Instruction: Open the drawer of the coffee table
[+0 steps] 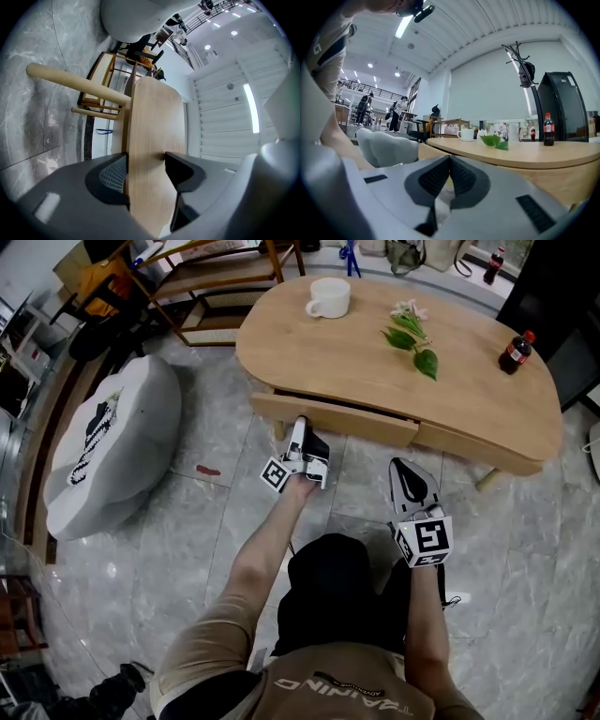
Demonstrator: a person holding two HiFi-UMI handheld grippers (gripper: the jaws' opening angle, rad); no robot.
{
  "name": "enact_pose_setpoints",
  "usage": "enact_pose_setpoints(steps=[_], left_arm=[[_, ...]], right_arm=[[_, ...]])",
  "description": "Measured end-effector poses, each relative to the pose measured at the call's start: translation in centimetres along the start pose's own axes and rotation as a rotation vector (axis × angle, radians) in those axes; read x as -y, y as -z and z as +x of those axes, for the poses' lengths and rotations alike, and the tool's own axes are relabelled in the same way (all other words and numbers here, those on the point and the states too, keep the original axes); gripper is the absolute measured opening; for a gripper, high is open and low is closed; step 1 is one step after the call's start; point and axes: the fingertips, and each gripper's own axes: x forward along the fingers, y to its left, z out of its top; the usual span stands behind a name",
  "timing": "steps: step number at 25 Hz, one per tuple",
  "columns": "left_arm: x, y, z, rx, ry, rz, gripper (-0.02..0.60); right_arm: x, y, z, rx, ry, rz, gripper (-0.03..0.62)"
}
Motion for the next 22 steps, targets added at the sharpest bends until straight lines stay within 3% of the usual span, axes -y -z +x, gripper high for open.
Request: enact_pose_setpoints(steps=[13, 22], left_arm=[[4.4, 1.0, -7.6, -0.023, 0.001, 0.007, 0.238], [4.8, 0.8, -8.3, -0.012, -0.009, 0.008, 0.238]], right_arm=[[-1.9, -2.9, 0.0, 0.064, -0.057, 0.023, 0.005], [-2.2, -3.8, -0.8, 0.086, -0.074, 0.019, 0.005]])
